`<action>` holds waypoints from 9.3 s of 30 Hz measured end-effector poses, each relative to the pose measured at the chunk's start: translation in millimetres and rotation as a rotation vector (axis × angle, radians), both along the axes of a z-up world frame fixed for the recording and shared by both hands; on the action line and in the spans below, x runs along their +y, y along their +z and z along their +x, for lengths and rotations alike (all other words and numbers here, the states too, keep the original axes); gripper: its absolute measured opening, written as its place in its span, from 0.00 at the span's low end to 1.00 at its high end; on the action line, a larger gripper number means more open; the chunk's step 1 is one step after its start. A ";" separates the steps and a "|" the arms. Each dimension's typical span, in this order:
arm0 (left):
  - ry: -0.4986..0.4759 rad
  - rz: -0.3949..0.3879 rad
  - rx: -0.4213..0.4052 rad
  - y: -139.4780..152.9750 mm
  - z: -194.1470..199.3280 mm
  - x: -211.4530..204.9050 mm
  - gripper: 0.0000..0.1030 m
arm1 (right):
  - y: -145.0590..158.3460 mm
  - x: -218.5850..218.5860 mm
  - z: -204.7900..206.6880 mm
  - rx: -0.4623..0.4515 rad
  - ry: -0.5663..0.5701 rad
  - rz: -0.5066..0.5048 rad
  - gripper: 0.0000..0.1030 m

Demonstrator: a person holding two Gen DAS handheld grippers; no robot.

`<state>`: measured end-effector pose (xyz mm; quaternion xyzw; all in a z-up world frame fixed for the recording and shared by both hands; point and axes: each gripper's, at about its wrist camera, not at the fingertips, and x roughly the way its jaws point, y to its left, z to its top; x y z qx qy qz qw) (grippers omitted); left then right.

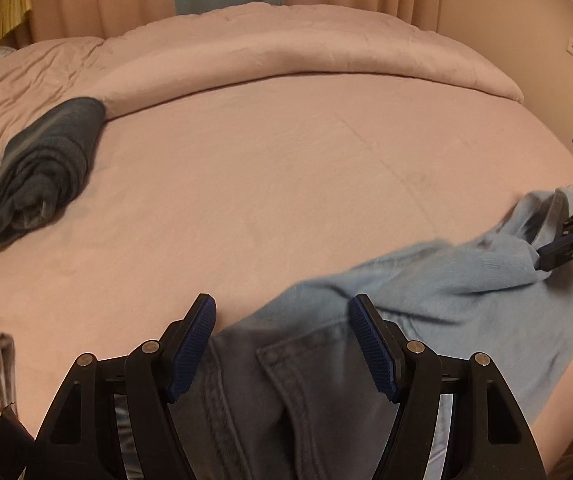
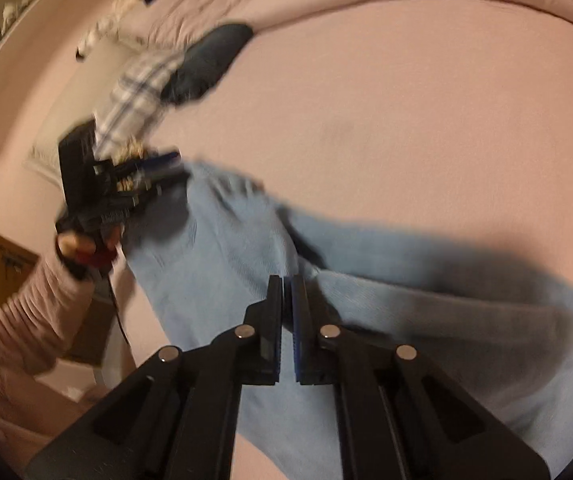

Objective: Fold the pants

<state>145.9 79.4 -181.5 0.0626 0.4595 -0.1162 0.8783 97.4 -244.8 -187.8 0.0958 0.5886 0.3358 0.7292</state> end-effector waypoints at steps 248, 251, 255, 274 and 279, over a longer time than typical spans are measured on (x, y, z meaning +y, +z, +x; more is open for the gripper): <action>-0.191 -0.350 0.178 27.6 -35.7 -202.2 0.97 | 16.4 -279.9 -188.3 -0.120 -1.233 0.035 0.51; -0.218 -0.394 0.248 17.2 -25.1 -233.1 0.97 | 16.1 -288.0 -186.1 -0.119 -1.284 0.099 0.53; -0.201 -0.439 0.348 -5.2 -12.0 -254.6 0.97 | 20.1 -284.3 -182.9 -0.124 -1.269 0.099 0.27; -0.014 -0.676 0.417 7.2 -10.5 -168.8 0.97 | 98.0 -147.9 -132.6 -0.424 -0.885 -0.143 0.17; -0.048 -0.813 0.432 20.5 5.7 -166.4 0.97 | 90.2 -88.9 -106.6 -0.425 -0.743 -0.198 0.17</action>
